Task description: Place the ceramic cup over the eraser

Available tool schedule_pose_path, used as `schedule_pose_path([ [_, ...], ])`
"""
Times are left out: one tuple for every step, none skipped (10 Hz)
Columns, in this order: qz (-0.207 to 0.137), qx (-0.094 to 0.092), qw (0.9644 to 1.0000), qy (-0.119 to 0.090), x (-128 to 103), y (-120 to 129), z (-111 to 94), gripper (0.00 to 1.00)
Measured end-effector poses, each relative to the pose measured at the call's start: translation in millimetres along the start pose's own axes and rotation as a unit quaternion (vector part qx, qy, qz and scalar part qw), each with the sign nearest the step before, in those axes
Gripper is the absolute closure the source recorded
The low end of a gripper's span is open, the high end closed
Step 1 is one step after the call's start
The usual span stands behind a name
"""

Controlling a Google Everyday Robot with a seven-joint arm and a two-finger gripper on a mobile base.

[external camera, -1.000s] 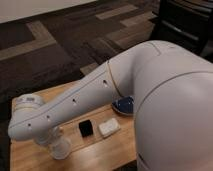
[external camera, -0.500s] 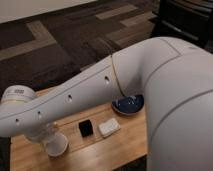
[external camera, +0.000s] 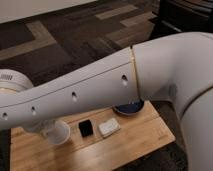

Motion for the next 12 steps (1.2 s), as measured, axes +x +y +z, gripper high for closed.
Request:
schedule_pose_path([
  [0.002, 0.01, 0.9999, 0.002, 2, -6, -8, 1.0],
  [0.008, 0.017, 0.9998, 0.005, 6, -10, -13, 1.0],
  [0.018, 0.019, 0.9996, 0.009, 12, -13, -16, 1.0],
  [0.035, 0.019, 0.9991, 0.015, 21, -15, -17, 1.0],
  [0.05, 0.017, 0.9984, 0.019, 30, -17, -16, 1.0],
  [0.07, 0.016, 0.9971, 0.022, 41, -21, -15, 1.0],
  [0.081, 0.015, 0.9963, 0.024, 47, -23, -14, 1.0],
  [0.095, 0.014, 0.995, 0.027, 56, -27, -11, 1.0],
  [0.104, 0.012, 0.9941, 0.028, 62, -31, -8, 1.0],
  [0.113, 0.012, 0.993, 0.03, 68, -36, -4, 1.0],
  [0.119, 0.01, 0.9925, 0.029, 72, -40, -1, 1.0],
  [0.122, 0.01, 0.9921, 0.026, 74, -47, 3, 1.0],
])
